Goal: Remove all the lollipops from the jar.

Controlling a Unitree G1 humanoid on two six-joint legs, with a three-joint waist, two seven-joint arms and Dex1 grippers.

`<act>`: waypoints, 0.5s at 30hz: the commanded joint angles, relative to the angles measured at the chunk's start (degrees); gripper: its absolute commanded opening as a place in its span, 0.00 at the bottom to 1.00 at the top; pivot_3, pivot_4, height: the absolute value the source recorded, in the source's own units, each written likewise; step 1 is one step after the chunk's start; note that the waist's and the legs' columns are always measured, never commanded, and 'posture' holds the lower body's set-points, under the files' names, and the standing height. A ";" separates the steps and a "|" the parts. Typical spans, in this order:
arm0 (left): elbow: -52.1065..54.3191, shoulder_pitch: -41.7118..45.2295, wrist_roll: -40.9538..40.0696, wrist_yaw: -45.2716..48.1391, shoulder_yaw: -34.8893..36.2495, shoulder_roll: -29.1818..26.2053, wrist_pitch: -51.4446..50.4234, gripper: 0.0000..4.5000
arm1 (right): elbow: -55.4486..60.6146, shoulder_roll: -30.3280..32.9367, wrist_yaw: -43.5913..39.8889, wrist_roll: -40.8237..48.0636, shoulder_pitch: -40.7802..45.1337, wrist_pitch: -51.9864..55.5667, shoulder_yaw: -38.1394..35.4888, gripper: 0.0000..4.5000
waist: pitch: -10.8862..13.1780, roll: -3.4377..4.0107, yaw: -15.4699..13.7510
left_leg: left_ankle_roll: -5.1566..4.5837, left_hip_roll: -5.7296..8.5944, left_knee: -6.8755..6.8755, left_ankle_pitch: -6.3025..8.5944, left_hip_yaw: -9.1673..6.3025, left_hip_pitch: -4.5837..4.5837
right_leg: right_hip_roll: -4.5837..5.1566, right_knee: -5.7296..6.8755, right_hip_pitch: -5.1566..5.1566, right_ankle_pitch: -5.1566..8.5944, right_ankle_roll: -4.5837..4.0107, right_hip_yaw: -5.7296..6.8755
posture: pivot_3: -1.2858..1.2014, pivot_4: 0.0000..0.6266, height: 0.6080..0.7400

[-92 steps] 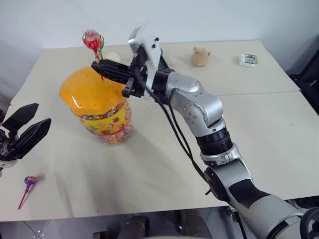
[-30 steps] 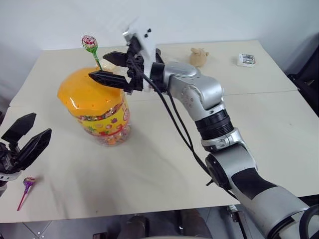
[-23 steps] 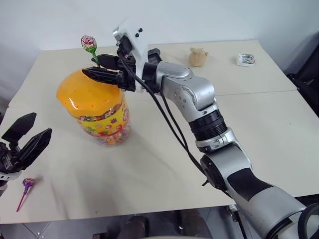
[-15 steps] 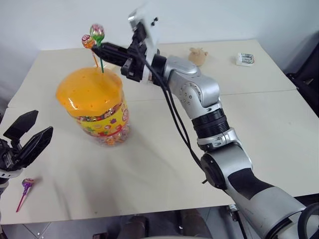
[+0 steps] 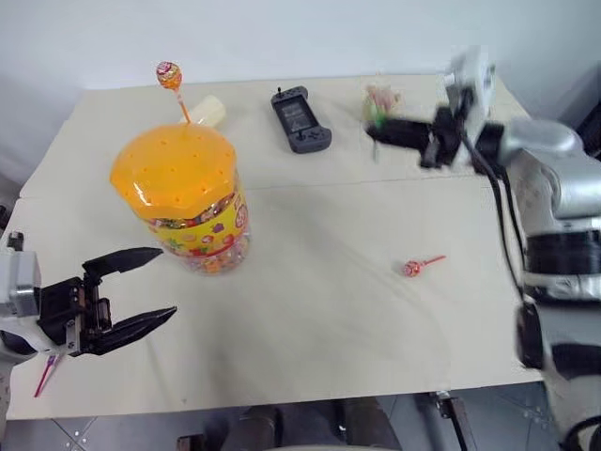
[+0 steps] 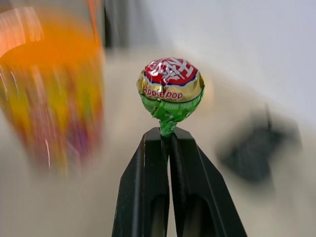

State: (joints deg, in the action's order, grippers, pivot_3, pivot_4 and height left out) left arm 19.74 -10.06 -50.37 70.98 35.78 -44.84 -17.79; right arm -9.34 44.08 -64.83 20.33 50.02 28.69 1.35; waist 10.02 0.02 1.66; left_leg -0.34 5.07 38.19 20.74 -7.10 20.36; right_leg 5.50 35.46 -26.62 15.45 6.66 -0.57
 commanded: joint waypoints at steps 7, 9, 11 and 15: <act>-1.00 -1.83 2.71 1.55 -0.53 2.02 4.04 1.00 | 0.33 14.56 -3.55 -9.38 -24.11 -12.35 -1.50 0.01 | 0.05 0.05 -0.08 | -0.01 -0.08 0.38 0.00 0.45 -0.15 | 0.02 -0.05 0.15 -0.09 0.14 -0.07 | 0.52 0.24 1.00; -1.53 -1.13 3.03 1.30 -1.05 2.08 4.18 1.00 | -1.99 14.61 -3.08 -10.36 -26.00 -14.30 -1.55 0.01 | 0.05 0.05 -0.14 | 0.00 -0.10 0.55 0.00 0.51 -0.20 | 0.01 0.04 0.22 -0.16 0.12 -0.12 | 0.52 0.24 1.00; -1.83 -0.69 2.97 1.01 -1.15 2.09 4.23 1.00 | -3.34 14.05 -3.59 -9.38 -27.51 -16.15 -2.58 0.06 | 0.05 0.06 -0.29 | 0.00 -0.10 0.65 0.00 0.52 -0.22 | 0.00 0.10 0.24 -0.17 0.11 -0.15 | 0.52 0.24 1.00; -2.79 0.08 2.41 0.48 -0.41 1.49 3.88 1.00 | -5.36 14.06 -5.36 -7.81 -27.85 -16.53 -3.82 0.32 | 0.05 0.06 -0.69 | -0.04 -0.08 0.71 0.03 0.48 -0.17 | 0.02 0.07 0.24 -0.17 0.11 -0.12 | 0.52 0.24 1.00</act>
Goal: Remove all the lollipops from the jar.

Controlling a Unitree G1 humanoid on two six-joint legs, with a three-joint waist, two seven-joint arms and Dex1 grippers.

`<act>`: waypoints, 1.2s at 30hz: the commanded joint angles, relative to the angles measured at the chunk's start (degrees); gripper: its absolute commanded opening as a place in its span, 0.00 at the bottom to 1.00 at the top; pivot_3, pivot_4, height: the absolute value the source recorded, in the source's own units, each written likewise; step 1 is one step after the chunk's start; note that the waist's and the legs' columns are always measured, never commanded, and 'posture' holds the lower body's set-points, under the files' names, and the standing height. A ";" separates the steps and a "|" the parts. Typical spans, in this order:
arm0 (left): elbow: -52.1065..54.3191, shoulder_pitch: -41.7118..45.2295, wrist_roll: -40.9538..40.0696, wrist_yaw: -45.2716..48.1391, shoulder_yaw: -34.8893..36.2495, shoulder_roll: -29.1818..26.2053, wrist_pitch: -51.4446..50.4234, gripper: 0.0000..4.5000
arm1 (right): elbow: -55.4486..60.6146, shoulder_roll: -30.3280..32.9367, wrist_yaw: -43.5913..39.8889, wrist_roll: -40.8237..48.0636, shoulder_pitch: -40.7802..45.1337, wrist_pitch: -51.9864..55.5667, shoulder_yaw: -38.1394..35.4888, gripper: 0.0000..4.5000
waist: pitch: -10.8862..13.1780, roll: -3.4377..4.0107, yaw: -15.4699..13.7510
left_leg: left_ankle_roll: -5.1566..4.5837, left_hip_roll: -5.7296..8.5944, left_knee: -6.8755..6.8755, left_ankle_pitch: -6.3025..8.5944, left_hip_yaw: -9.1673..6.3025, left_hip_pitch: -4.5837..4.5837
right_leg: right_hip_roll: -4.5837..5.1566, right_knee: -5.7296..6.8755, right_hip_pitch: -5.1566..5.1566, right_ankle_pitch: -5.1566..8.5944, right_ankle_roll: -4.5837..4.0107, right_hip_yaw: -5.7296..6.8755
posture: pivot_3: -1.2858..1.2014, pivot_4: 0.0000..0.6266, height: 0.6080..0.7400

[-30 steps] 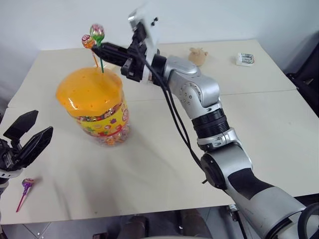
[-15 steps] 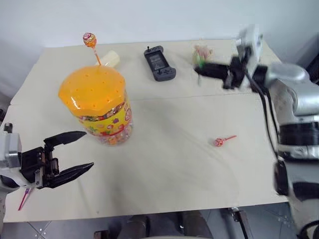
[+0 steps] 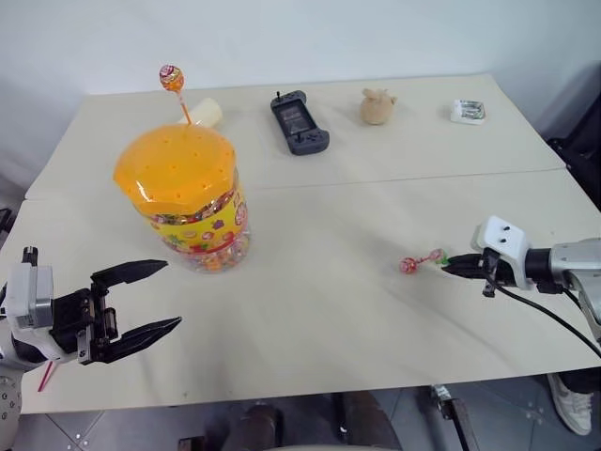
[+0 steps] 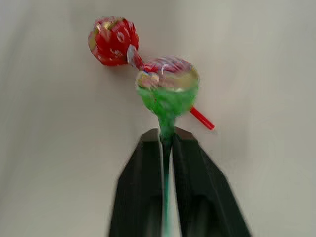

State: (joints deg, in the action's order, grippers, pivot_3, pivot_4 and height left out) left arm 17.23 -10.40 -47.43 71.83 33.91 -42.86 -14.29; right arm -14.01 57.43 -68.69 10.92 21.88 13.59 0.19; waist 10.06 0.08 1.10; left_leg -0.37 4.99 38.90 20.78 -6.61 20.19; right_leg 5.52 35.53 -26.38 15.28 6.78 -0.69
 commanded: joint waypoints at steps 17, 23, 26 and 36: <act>-9.07 6.42 -14.37 -15.76 16.18 5.53 -3.72 1.00 | 5.60 -24.43 5.09 21.09 38.35 22.29 -0.58 0.88 | 0.03 0.03 -0.32 | 0.28 -0.42 0.15 0.20 -0.06 0.04 | -0.32 0.04 -0.11 -0.01 -0.15 0.10 | 0.52 0.24 1.00; -8.54 4.18 -13.78 -17.57 16.57 7.84 -3.57 1.00 | -11.24 -44.45 19.71 13.53 52.02 18.45 3.99 0.88 | -0.02 -0.04 -0.22 | 0.27 -0.28 0.21 0.24 -0.25 0.16 | -0.24 0.23 -0.14 -0.03 -0.31 0.32 | 0.52 0.24 1.00; -7.47 3.73 -13.73 -18.23 16.34 8.52 -3.24 1.00 | -18.44 -50.68 23.49 11.48 56.41 14.95 3.01 0.88 | -0.08 -0.15 0.45 | 0.20 -0.19 0.21 0.22 -0.32 0.16 | -0.16 0.32 -0.14 -0.03 -0.31 0.38 | 0.52 0.24 1.00; -4.91 2.47 -13.98 -19.73 16.22 9.39 -2.70 1.00 | -35.03 -62.14 27.68 8.90 68.12 8.32 0.76 0.88 | -0.06 -0.12 2.22 | 0.22 -0.22 0.21 0.23 -0.38 0.14 | -0.19 0.39 -0.14 -0.03 -0.35 0.37 | 0.52 0.24 1.00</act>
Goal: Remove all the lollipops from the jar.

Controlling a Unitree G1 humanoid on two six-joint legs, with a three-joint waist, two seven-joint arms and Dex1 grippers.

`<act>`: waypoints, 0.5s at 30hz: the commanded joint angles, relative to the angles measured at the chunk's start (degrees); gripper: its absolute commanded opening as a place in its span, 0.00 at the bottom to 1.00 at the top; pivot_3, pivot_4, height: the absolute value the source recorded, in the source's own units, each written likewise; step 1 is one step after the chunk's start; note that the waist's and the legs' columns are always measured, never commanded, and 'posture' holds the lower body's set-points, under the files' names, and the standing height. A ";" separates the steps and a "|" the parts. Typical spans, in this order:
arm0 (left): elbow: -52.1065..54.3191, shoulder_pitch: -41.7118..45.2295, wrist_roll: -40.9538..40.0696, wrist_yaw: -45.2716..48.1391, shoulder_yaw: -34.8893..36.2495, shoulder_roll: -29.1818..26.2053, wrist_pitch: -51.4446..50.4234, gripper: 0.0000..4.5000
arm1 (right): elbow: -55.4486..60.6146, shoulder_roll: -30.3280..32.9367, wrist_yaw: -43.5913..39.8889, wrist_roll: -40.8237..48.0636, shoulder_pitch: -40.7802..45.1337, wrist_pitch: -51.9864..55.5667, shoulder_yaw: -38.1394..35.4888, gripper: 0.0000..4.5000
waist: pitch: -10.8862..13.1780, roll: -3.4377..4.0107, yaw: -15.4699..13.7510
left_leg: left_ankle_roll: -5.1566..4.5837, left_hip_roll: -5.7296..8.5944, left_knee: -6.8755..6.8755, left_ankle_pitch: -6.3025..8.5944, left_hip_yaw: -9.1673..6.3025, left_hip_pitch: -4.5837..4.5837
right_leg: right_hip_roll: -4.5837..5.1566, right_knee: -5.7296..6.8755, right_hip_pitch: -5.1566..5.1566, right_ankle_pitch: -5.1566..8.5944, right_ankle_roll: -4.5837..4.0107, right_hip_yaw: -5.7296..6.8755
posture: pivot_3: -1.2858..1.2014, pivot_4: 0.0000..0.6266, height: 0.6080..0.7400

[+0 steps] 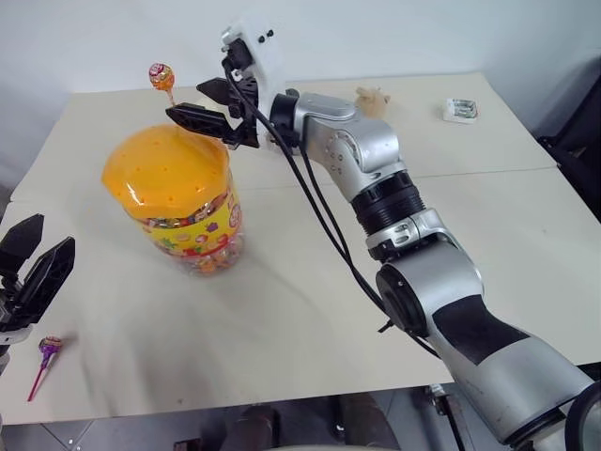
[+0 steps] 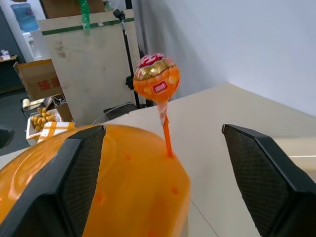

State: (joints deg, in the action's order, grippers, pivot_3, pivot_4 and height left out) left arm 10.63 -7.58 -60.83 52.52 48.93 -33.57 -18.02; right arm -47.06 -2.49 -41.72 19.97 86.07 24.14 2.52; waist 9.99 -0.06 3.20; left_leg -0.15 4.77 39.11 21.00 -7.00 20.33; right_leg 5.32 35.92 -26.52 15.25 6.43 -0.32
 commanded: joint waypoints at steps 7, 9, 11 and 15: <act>2.08 0.85 -0.27 -1.19 0.38 -0.55 0.98 1.00 | -11.66 -6.15 3.56 -2.40 9.05 -7.22 -3.29 0.88 | 0.01 0.02 0.58 | 0.05 -0.06 -0.06 0.02 -0.01 -0.02 | -0.04 0.05 -0.04 0.05 -0.08 -0.05 | 0.52 0.24 1.00; 2.30 1.01 -0.36 -1.35 0.37 -0.75 0.94 1.00 | -13.28 -6.98 3.65 -2.71 9.97 -8.58 -3.75 0.88 | 0.02 0.03 0.67 | 0.04 -0.04 -0.05 0.02 -0.02 -0.01 | -0.02 0.05 -0.04 0.04 -0.08 -0.07 | 0.52 0.24 1.00; 2.60 1.08 -0.48 -1.61 0.47 -0.93 0.86 1.00 | -14.27 -8.03 3.33 -2.59 10.93 -9.47 -4.50 0.79 | 0.02 0.03 0.96 | 0.04 -0.04 -0.06 0.02 -0.02 -0.01 | -0.02 0.05 -0.04 0.05 -0.08 -0.08 | 0.52 0.24 1.00; 3.24 0.85 -0.64 -1.96 0.74 -1.10 0.80 1.00 | -14.87 -8.61 2.13 -2.35 11.47 -10.45 -5.33 0.52 | 0.02 0.03 1.56 | 0.04 -0.05 -0.08 0.02 -0.04 -0.01 | -0.02 0.05 -0.04 0.05 -0.08 -0.11 | 0.52 0.24 1.00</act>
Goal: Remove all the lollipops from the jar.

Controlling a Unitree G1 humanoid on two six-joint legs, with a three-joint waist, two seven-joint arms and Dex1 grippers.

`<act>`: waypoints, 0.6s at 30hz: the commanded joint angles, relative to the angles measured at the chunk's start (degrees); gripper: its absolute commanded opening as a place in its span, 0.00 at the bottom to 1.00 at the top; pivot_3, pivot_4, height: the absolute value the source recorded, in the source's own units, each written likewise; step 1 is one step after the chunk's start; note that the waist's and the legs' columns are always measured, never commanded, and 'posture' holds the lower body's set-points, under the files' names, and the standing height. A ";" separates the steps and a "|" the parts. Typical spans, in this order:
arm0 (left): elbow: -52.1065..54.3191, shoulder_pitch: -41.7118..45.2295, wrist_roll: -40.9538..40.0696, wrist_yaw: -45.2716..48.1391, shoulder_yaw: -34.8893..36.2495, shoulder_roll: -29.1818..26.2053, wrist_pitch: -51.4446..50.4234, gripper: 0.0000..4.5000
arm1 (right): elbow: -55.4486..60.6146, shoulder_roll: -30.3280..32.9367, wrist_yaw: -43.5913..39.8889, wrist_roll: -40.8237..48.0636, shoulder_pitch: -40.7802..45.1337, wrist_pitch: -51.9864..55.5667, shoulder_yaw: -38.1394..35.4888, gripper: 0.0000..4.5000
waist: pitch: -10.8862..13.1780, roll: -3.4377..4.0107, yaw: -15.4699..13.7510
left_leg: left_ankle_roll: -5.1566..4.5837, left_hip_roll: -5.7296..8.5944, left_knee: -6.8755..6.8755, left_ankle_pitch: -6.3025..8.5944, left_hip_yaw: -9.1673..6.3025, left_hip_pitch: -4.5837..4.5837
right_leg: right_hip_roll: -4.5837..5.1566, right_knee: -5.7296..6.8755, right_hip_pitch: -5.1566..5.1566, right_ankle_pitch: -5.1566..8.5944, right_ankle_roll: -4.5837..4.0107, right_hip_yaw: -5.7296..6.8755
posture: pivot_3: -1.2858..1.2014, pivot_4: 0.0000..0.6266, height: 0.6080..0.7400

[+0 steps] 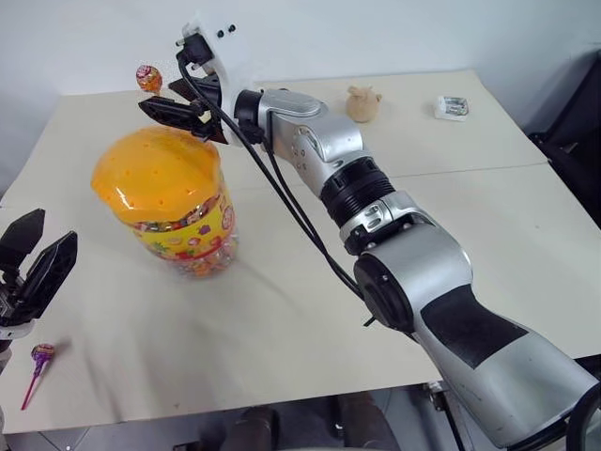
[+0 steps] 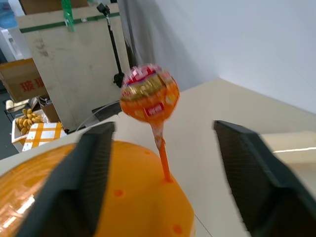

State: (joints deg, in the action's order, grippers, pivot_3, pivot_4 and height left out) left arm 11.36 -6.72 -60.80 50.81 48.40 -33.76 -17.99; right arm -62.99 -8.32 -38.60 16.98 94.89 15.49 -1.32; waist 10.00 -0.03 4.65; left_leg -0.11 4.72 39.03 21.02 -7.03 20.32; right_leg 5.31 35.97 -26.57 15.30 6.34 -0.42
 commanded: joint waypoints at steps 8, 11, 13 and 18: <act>3.30 0.68 -1.31 -0.12 1.09 -1.12 0.64 1.00 | 3.45 -3.19 -7.91 4.63 2.10 -3.92 -5.52 0.01 | 0.01 0.01 0.29 | 0.00 -0.02 -0.02 0.00 0.00 0.00 | -0.01 0.00 -0.01 0.00 0.00 -0.04 | 0.52 0.24 1.00; 3.18 1.19 -1.41 0.29 0.68 -1.34 0.41 1.00 | 5.75 -2.80 -11.56 6.96 1.47 -5.96 -7.33 0.01 | 0.01 0.01 0.26 | 0.00 -0.01 -0.01 0.00 0.00 0.00 | 0.00 0.00 -0.01 0.00 0.00 -0.04 | 0.52 0.24 1.00; 3.28 1.66 -1.38 0.55 0.23 -1.42 0.25 1.00 | 8.46 -1.85 -15.22 9.10 0.24 -7.64 -8.67 0.01 | 0.01 0.01 0.25 | 0.00 -0.01 -0.01 0.00 -0.01 0.01 | 0.00 0.00 -0.01 0.00 0.00 -0.04 | 0.52 0.24 1.00; 5.37 0.81 -1.26 3.58 -1.80 -3.14 -1.38 1.00 | 20.35 5.07 -23.15 11.59 -6.20 -6.88 -8.73 0.01 | -0.01 -0.02 0.19 | -0.01 0.01 0.01 0.01 -0.04 0.00 | 0.04 0.01 0.02 0.00 0.00 -0.04 | 0.52 0.24 1.00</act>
State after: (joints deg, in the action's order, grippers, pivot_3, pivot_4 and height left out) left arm 13.38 -5.13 -61.29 52.43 46.82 -35.32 -18.83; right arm -48.40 -6.10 -58.77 27.29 89.85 8.07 -9.56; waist 9.99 -0.05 4.83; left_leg -0.12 4.73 39.05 21.03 -7.08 20.32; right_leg 5.35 35.98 -26.53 15.30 6.34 -0.46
